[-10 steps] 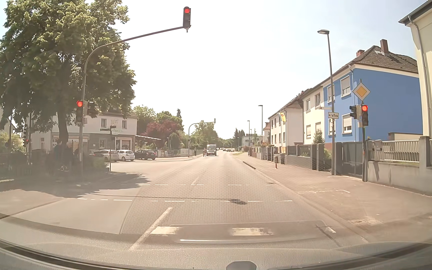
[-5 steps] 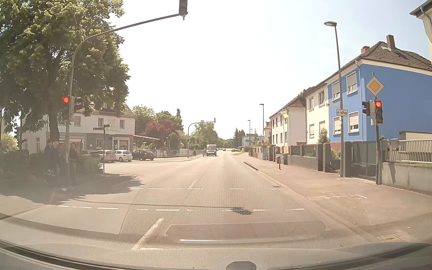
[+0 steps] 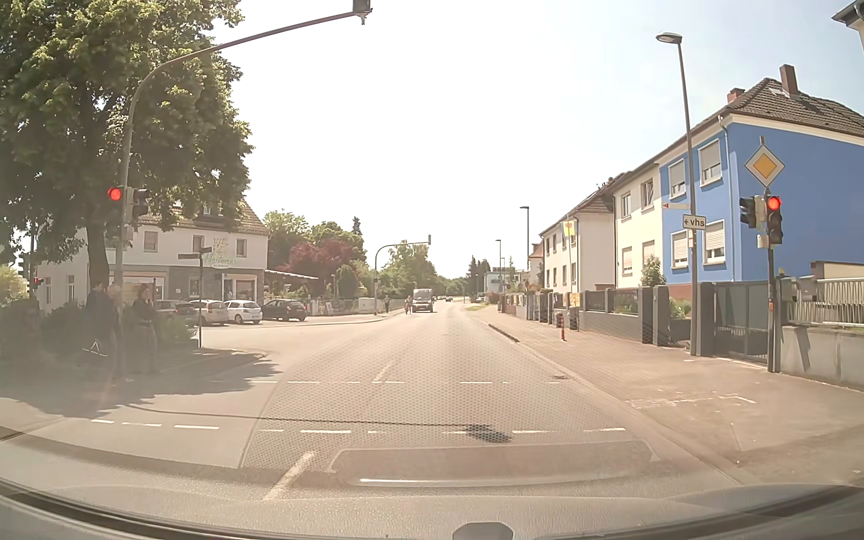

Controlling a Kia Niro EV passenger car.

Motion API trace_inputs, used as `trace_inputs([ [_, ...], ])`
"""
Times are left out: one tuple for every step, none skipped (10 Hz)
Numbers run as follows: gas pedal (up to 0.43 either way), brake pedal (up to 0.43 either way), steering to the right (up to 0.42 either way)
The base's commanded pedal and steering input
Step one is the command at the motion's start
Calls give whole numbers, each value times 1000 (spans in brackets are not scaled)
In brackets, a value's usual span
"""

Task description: Follow the waypoints while adhering to traffic rules and regulations

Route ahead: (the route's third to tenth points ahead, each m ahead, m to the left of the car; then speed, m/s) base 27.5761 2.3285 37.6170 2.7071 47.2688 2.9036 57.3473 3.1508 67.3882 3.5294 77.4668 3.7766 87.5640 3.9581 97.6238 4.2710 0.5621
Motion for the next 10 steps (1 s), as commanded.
trace_inputs([
  [0, 250, 1],
  [0, 189, 1],
  [0, 122, 1],
  [0, 91, 1],
  [0, 73, 1],
  [0, 55, 1],
  [0, 43, 1],
  [0, 30, 1],
  [0, 24, 1],
  [0, 24, 1],
])
